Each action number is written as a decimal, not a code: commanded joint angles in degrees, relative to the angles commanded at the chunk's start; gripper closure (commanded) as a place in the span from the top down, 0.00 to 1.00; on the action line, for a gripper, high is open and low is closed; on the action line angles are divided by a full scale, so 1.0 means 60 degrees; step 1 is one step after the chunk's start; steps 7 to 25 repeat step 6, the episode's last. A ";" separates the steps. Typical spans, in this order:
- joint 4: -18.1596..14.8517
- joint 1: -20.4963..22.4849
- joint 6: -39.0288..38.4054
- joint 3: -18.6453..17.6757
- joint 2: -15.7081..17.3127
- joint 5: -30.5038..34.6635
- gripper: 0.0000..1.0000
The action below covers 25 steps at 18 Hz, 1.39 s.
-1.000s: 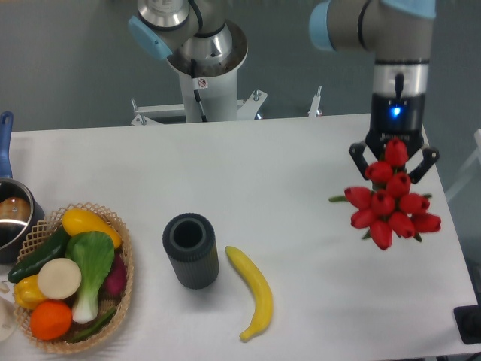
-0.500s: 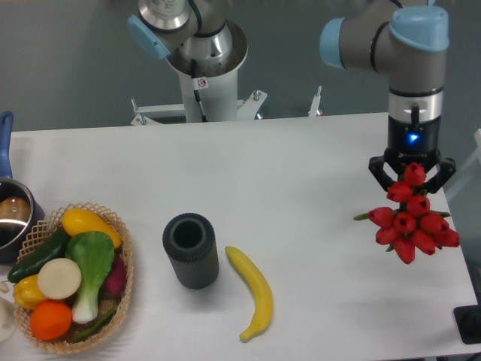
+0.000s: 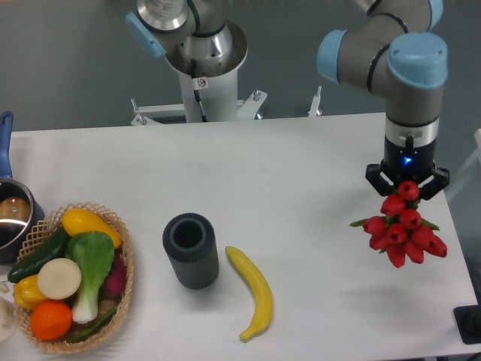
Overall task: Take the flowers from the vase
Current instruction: 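Carry the tulip bunch away from the vase and hold it aloft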
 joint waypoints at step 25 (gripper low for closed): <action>-0.0177 -0.0190 0.0132 -0.0146 -0.0044 0.0629 0.00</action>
